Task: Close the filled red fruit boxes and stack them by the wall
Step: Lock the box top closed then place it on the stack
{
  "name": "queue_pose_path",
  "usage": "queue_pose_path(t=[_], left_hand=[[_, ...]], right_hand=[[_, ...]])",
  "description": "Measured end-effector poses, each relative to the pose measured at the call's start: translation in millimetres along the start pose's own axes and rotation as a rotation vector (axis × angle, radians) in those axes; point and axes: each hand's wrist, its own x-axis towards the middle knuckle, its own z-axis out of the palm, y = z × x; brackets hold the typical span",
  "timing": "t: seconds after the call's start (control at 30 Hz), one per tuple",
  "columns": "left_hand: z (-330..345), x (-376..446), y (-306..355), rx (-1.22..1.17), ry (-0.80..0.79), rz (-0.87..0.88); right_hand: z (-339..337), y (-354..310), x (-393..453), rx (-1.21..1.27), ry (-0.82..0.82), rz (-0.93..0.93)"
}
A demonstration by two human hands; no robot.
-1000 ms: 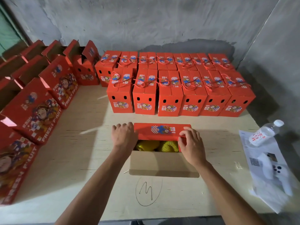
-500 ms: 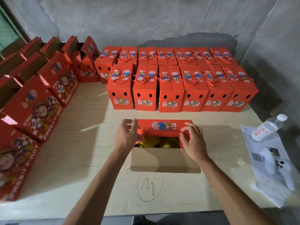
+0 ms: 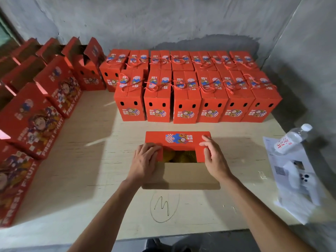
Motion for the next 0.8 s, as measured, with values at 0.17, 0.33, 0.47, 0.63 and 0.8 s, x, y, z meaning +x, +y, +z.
queue_pose_path(t=[0.17, 0.33, 0.47, 0.63, 0.8], left_hand=[[-25.2, -4.9, -18.3, -0.154, -0.072, 0.089], [-49.0, 1.6, -31.7, -0.152, -0.210, 0.033], [-54.4, -0.1, -40.0, -0.188, -0.298, 0.085], [-59.8, 29.4, -22.7, -0.320, -0.280, -0.265], [-3.7, 47.7, 16.4, 0.436, -0.219, -0.220]], right_hand=[[-45.5, 21.1, -12.0, 0.020, -0.194, -0.097], [-67.8, 39.5, -16.6, -0.091, -0.399, -0.163], [-67.2, 36.8, -20.4, -0.149, -0.435, -0.114], [-59.1, 11.3, 7.3, 0.075, -0.132, 0.234], [-15.8, -13.2, 37.4, -0.269, 0.007, 0.045]])
